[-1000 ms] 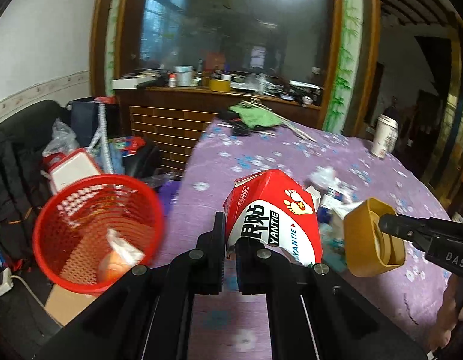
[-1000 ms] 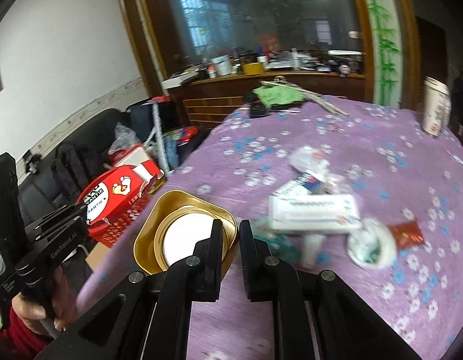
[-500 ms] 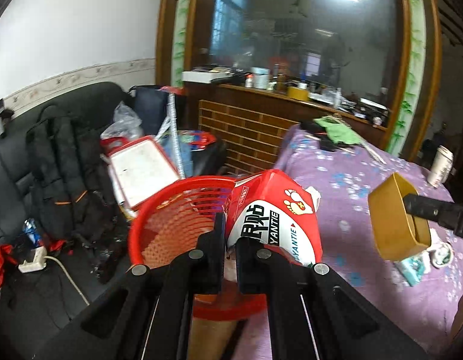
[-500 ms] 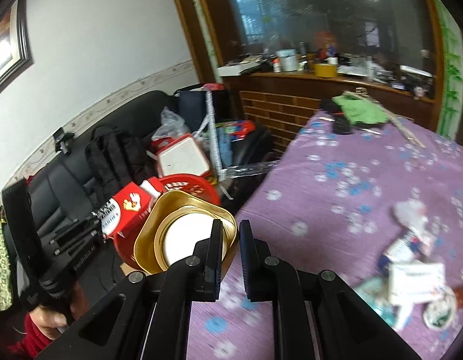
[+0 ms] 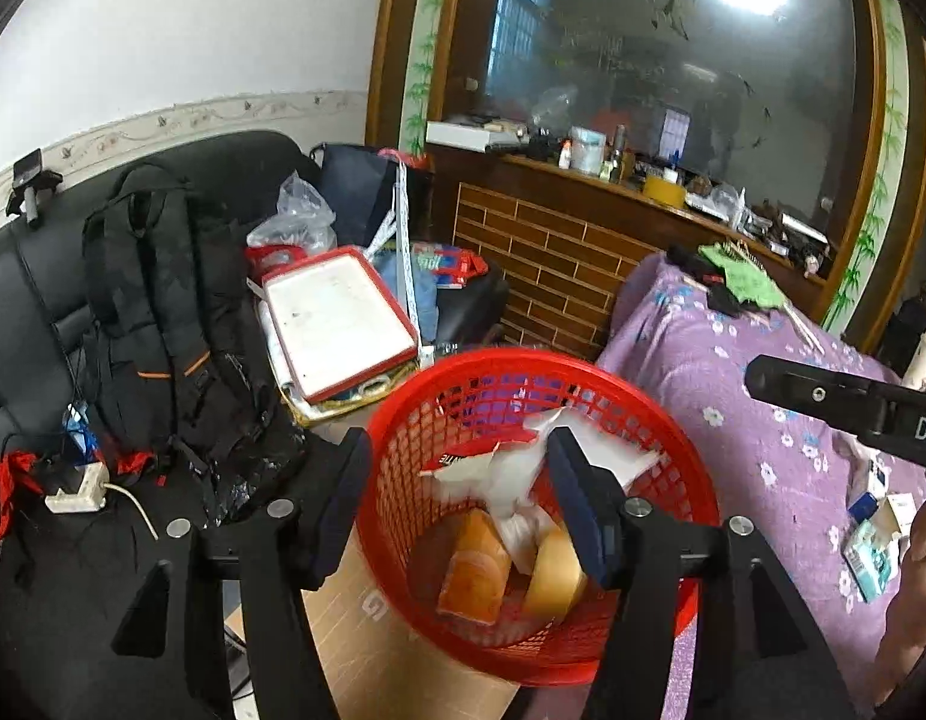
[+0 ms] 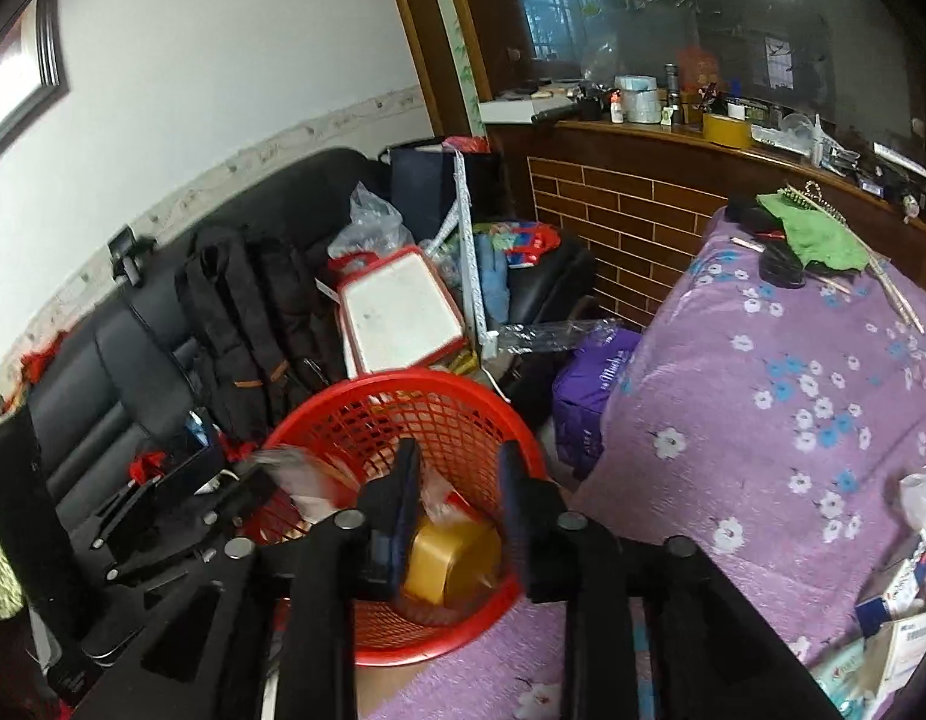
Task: Collect trash
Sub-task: 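Move both open tools back toward the table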
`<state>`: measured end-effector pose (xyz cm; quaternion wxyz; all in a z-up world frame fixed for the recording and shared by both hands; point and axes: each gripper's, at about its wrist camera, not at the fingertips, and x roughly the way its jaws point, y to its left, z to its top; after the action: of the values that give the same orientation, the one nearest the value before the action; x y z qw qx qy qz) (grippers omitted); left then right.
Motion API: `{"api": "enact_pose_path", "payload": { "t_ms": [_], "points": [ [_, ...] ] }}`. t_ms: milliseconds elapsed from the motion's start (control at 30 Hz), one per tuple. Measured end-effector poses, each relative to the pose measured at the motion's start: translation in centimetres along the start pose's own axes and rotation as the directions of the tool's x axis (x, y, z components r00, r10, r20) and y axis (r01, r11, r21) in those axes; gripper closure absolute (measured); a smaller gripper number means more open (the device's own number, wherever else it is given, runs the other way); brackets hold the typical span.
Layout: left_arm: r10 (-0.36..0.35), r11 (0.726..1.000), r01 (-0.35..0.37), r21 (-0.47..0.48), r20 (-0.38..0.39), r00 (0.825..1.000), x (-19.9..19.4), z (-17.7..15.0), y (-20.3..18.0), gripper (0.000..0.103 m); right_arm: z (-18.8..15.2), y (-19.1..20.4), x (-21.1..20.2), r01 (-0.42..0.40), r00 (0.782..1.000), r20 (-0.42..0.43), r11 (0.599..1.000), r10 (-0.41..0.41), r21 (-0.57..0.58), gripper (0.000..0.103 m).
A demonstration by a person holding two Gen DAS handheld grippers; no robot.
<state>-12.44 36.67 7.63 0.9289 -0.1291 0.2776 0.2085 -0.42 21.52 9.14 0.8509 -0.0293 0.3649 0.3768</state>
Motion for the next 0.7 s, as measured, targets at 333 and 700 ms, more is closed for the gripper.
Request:
{"api": "enact_pose_path", "payload": {
  "t_ms": [333,700],
  "points": [
    [-0.09,0.995,0.089,0.051,0.013,0.996,-2.2,-0.5,-3.6,0.042,-3.4,-2.8,-5.9,0.05,0.997,0.05,0.998,-0.051,0.033,0.053],
    [-0.221,0.952,0.228,0.206,-0.055,0.974,-4.2,-3.4,-13.9,0.038,-10.8,-11.2,-14.0,0.165,0.982,0.062,0.967,-0.18,0.196,0.049]
  ]
}}
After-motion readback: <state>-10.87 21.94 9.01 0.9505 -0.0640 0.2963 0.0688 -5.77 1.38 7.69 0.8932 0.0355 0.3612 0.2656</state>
